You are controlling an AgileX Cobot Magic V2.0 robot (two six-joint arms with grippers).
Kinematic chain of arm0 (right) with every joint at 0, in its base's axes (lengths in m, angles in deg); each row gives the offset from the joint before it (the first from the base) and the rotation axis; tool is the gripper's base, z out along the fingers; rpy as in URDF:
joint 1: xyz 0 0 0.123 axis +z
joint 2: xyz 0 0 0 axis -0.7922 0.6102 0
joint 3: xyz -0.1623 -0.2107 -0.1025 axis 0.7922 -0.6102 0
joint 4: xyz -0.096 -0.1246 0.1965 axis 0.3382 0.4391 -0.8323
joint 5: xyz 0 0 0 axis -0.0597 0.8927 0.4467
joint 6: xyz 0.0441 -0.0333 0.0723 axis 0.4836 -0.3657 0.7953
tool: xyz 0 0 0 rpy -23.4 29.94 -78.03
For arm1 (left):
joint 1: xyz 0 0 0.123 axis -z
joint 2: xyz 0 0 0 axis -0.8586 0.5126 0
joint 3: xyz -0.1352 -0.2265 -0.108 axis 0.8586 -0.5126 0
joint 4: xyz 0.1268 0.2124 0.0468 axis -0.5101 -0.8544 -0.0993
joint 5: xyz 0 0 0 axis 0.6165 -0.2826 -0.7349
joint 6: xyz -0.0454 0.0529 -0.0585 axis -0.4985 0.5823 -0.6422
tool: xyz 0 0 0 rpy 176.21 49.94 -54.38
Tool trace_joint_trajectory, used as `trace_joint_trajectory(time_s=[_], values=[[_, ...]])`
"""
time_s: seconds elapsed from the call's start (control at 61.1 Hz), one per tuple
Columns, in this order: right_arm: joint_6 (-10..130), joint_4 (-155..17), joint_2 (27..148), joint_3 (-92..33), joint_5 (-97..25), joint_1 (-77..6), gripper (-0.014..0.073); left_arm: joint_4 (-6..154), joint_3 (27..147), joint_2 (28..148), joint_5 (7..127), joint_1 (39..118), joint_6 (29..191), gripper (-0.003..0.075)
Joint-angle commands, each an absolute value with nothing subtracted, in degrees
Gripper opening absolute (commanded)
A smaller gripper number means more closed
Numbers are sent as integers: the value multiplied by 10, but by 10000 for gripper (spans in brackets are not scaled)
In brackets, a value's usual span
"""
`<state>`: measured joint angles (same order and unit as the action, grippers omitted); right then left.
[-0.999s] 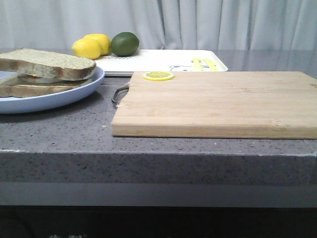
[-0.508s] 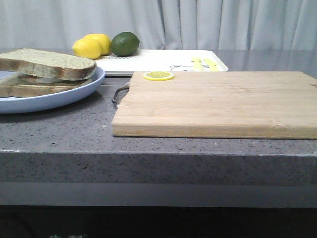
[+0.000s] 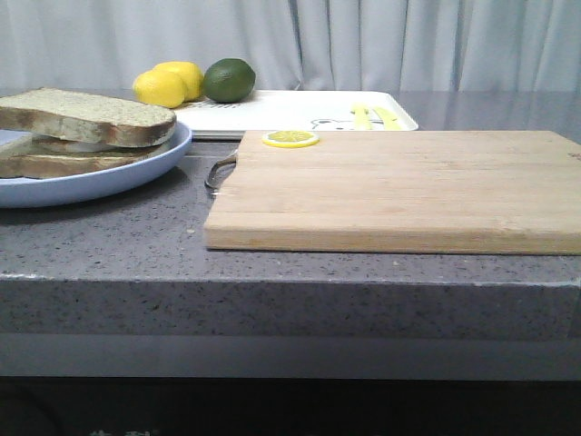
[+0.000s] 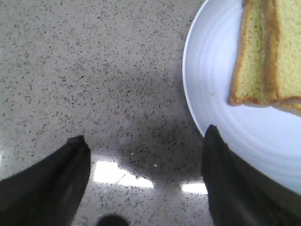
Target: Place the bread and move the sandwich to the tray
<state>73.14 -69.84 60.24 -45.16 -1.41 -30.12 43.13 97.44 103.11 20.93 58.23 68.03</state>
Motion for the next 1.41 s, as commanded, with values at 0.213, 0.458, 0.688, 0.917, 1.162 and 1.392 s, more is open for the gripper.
trace_joint_trajectory(time_s=[0.213,0.458,0.688,0.917,1.162,1.392], values=[[732,-707,603,-437,-48,-304,402,517,1053,1121,230,558,740,493],[732,-707,603,-437,-48,-304,402,624,1100,1191,219,521,799,493],[732,-707,603,-437,-48,-304,402,682,1107,1237,215,506,827,493],[732,-707,603,-437,-48,-304,402,693,1107,1271,214,506,828,493],[732,-707,603,-437,-48,-304,402,693,1107,1283,218,506,828,461],[732,-707,603,-437,-48,-304,402,702,1107,1283,223,506,828,244]])
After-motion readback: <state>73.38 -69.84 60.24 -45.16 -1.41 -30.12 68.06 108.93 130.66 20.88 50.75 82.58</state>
